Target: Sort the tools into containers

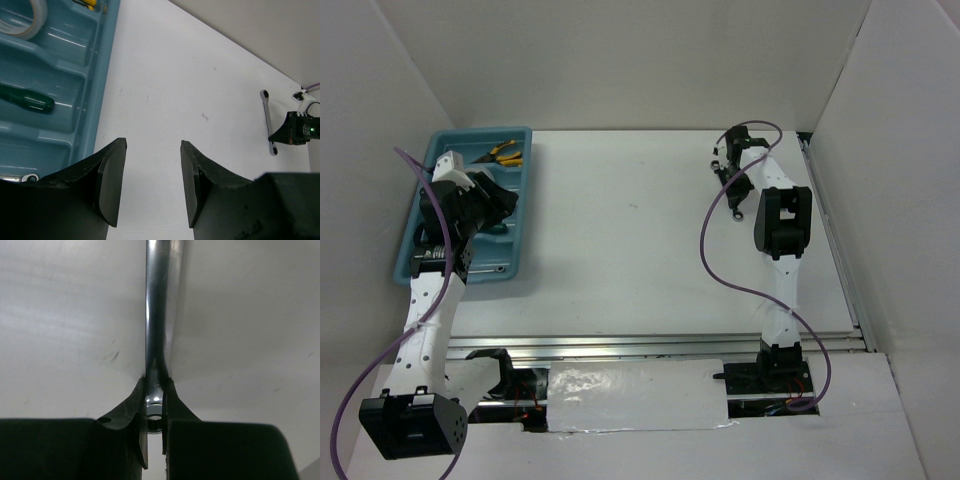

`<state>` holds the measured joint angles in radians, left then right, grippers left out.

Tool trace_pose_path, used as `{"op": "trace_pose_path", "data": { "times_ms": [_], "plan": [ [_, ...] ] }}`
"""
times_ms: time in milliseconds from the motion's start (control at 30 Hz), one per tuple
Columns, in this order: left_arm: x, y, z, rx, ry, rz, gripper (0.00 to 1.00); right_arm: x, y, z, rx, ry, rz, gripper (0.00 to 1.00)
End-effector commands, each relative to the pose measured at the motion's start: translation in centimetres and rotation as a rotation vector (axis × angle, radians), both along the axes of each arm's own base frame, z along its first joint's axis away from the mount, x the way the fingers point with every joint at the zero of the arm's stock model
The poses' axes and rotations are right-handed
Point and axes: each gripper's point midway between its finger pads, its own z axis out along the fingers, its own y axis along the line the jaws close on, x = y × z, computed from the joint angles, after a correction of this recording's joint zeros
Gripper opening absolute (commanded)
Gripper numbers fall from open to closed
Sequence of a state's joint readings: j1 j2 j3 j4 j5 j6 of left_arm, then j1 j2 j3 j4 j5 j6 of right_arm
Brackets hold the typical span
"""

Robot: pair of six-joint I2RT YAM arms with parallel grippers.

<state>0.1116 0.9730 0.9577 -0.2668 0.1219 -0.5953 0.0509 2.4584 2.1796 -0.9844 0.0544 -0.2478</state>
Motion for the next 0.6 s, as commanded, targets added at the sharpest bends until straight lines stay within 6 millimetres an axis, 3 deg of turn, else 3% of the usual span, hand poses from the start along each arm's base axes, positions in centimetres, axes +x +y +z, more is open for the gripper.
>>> {"op": "trace_pose_path", "data": {
  "times_ms": [0, 33, 133, 200, 267, 300, 367, 400, 467, 500, 567],
  "plan": [
    [0.0, -1.7, 1.8, 0.038, -0.087, -0.110, 0.59, -2.9, 2.9, 1.6, -0.046, 0.018, 0.180, 0.00],
    [-0.4, -2.9, 1.2, 0.038, -0.089, -0.179, 0.58, -4.2, 4.7, 1.4, -0.027, 0.044, 0.227, 0.00],
    [-0.8, -5.0, 0.4, 0.077, -0.111, -0.294, 0.51, -5.5, 6.6, 3.8, 0.007, 0.048, 0.273, 0.00],
    [-1.0, -5.8, -0.6, 0.055, -0.088, -0.306, 0.50, -6.6, 10.4, 5.0, 0.088, 0.047, 0.330, 0.00],
    [-1.4, -7.4, -2.4, -0.002, -0.034, -0.322, 0.48, -7.8, 12.3, 5.9, 0.128, 0.071, 0.347, 0.00],
    [-1.8, -8.1, -4.0, -0.016, -0.002, -0.321, 0.49, -8.8, 14.1, 6.1, 0.165, 0.086, 0.378, 0.00],
    [-2.3, -9.3, -5.4, -0.102, 0.026, -0.311, 0.56, -10.2, 16.0, 6.6, 0.211, 0.105, 0.388, 0.00],
    [-2.7, -10.3, -5.7, -0.129, 0.021, -0.331, 0.59, -11.3, 17.8, 6.6, 0.256, 0.127, 0.416, 0.00],
    [-3.0, -11.3, -7.4, -0.210, 0.040, -0.309, 0.61, -12.6, 19.8, 7.1, 0.307, 0.147, 0.418, 0.00],
    [-3.6, -12.3, -8.8, -0.233, 0.072, -0.327, 0.62, -13.5, 21.8, 7.5, 0.353, 0.159, 0.449, 0.00],
    [-3.5, -13.8, -9.0, -0.315, 0.088, -0.342, 0.67, -14.6, 23.5, 7.6, 0.396, 0.193, 0.447, 0.00]
  ]
}}
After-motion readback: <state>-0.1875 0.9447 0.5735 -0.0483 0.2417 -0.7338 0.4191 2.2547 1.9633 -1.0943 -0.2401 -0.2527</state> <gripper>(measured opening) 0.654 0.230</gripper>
